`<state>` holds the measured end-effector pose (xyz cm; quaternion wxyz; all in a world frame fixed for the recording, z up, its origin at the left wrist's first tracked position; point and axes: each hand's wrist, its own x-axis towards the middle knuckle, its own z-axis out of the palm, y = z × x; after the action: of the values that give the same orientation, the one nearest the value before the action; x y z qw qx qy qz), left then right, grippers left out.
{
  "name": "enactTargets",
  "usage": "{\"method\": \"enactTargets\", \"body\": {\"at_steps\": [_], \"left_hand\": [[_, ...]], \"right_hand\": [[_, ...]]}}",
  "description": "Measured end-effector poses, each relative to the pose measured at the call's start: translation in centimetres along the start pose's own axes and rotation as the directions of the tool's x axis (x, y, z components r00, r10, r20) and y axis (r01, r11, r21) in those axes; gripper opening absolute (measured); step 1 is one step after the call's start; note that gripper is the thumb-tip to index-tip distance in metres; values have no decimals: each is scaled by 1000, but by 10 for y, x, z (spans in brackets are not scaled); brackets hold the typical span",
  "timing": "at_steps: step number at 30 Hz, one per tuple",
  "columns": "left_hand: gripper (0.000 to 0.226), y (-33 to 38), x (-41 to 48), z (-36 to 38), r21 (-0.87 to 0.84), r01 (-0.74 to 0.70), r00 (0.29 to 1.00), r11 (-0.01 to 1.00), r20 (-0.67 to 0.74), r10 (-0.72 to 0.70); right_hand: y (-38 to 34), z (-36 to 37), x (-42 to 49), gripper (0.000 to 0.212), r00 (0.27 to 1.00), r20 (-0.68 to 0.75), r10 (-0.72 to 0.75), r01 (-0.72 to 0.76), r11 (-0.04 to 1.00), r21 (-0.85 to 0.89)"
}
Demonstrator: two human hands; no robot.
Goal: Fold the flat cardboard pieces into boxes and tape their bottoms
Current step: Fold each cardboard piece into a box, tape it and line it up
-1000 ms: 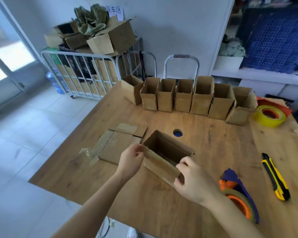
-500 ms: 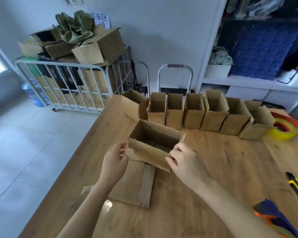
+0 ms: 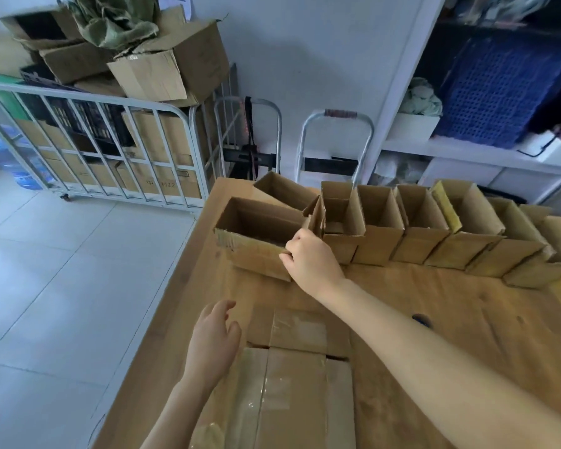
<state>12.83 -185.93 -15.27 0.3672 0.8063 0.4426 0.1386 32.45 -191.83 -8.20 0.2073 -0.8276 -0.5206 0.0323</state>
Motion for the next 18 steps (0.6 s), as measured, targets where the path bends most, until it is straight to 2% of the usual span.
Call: {"method": "enactTargets", "body": {"at_steps": [6,14,18], "left_hand": [[40,-7,25,-3,-20,-14,999,1000,29,14],[38,3,49,1,-18,-62,996,998,56,63],[37,5,47,4,-18,-67,995,998,68,68]], "right_hand": [[16,3,37,30,991,55,126,-120,987,-110],[31,-6,58,29,986,73,147,-127,964,-233],[35,-8,56,20,992,5,125,-116,934,-338]]}}
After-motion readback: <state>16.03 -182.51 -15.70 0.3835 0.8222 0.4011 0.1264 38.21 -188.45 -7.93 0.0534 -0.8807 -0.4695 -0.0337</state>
